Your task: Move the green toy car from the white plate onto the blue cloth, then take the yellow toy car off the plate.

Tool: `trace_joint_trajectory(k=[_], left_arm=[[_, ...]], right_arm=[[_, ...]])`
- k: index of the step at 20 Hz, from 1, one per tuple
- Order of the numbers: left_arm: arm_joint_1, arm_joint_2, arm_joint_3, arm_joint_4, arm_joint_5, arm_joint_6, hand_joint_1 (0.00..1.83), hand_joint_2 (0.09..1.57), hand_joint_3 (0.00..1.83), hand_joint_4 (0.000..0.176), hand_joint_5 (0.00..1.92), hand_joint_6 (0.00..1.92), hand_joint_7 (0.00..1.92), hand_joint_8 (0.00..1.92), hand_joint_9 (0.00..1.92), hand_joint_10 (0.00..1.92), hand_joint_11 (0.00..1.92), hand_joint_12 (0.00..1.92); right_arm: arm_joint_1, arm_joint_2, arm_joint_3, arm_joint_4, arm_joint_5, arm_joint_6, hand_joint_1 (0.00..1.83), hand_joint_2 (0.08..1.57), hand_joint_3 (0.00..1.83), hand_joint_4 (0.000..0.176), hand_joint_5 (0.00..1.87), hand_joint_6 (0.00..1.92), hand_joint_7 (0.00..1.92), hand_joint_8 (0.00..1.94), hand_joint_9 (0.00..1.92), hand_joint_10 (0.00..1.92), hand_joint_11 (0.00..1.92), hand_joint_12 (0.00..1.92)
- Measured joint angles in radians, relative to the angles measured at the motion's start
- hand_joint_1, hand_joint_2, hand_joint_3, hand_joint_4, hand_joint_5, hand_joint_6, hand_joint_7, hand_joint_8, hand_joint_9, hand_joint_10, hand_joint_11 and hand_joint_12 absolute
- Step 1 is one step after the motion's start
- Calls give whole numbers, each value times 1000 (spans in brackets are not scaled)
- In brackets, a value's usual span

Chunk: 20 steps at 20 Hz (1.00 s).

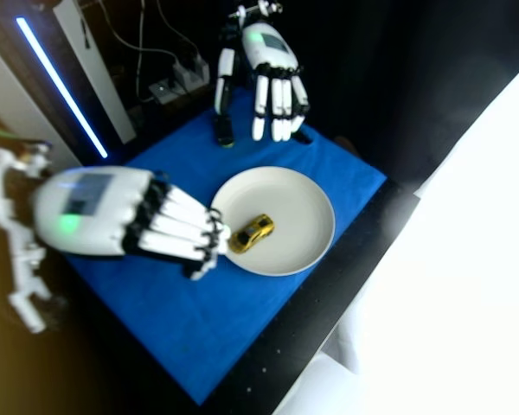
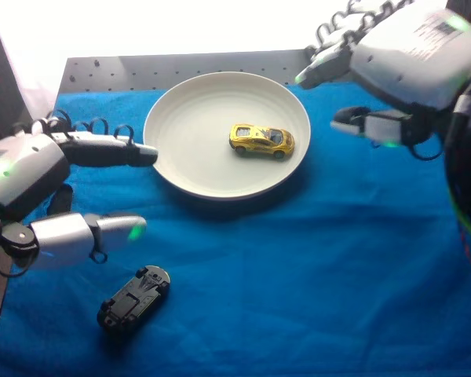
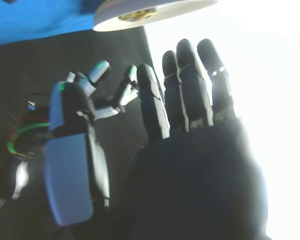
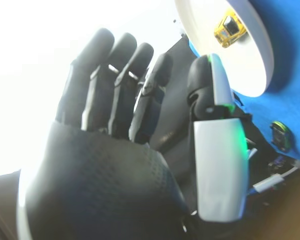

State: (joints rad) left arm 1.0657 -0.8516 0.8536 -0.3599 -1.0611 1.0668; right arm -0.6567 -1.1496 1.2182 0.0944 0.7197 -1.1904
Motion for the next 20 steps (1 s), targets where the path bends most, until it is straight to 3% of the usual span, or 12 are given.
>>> trace_joint_trajectory(k=[2, 3, 4, 5, 6, 9, 10, 12, 14, 15, 16, 20], left_arm=[[0, 0, 0, -12, -18, 8, 702, 1134, 4, 96, 722, 35, 579, 19, 565, 55, 50, 1441], [5, 0, 0, -13, -27, 8, 707, 1131, 2, 85, 736, 37, 591, 22, 585, 64, 67, 1445], [5, -1, -2, -14, -31, 10, 707, 1131, 2, 85, 736, 37, 591, 22, 585, 64, 67, 1445], [13, -1, -4, -17, -40, 10, 703, 1130, 0, 83, 743, 29, 604, 19, 594, 67, 77, 1432], [14, -6, -4, -29, -41, 11, 686, 1129, 0, 101, 746, 24, 611, 17, 603, 71, 98, 1436], [14, -7, -4, -33, -43, 12, 709, 1123, 0, 95, 762, 18, 644, 18, 636, 99, 121, 1516], [14, -7, -4, -33, -43, 12, 738, 1120, 0, 109, 774, 15, 653, 15, 624, 111, 99, 1545], [14, -13, -4, -39, -44, 13, 758, 1114, 0, 107, 780, 15, 658, 14, 620, 117, 100, 1556], [14, -14, -4, -35, -41, 14, 758, 1108, 1, 94, 799, 4, 680, 8, 590, 215, 96, 1572], [14, -14, -4, -35, -45, 14, 771, 1120, 0, 88, 802, 5, 711, 8, 460, 604, 105, 1627], [14, -14, -4, -37, -44, 14, 771, 1127, 0, 79, 798, 3, 703, 3, 413, 699, 104, 1615], [14, -17, -3, -37, -45, 14, 762, 1137, 1, 64, 793, 2, 705, 3, 382, 697, 88, 1576]], right_arm=[[25, -36, 33, 19, -30, 0, 986, 1063, 0, 0, 752, 1, 741, 184, 531, 799, 250, 1631], [48, -56, 55, 29, -50, -1, 961, 1041, 0, 0, 741, 0, 785, 202, 593, 936, 378, 1669], [60, -66, 65, 30, -56, -1, 961, 1041, 0, 0, 741, 0, 785, 202, 593, 936, 378, 1669], [70, -84, 78, 36, -55, -2, 975, 1023, 0, 0, 736, 0, 828, 421, 677, 1161, 527, 1762], [76, -99, 86, 37, -65, -2, 995, 1000, 0, 0, 775, 10, 660, 777, 532, 1345, 415, 1856], [87, -139, 110, 42, -116, -2, 882, 1006, 0, 0, 667, 0, 618, 579, 484, 1150, 340, 1750], [91, -148, 116, 43, -126, -1, 885, 973, 0, 0, 686, 6, 686, 444, 545, 1071, 372, 1686], [93, -153, 124, 45, -130, -2, 936, 960, 0, 0, 738, 25, 680, 479, 517, 1112, 341, 1697], [93, -166, 137, 48, -145, -2, 901, 963, 0, 0, 761, 33, 686, 449, 515, 1032, 304, 1660], [93, -177, 149, 48, -164, -2, 906, 972, 1, 0, 817, 52, 758, 352, 563, 902, 291, 1620], [93, -186, 159, 47, -177, -2, 907, 976, 1, 0, 844, 65, 778, 333, 561, 897, 284, 1632], [93, -223, 186, 46, -212, -2, 868, 968, 0, 0, 788, 30, 785, 345, 571, 1017, 362, 1699]])
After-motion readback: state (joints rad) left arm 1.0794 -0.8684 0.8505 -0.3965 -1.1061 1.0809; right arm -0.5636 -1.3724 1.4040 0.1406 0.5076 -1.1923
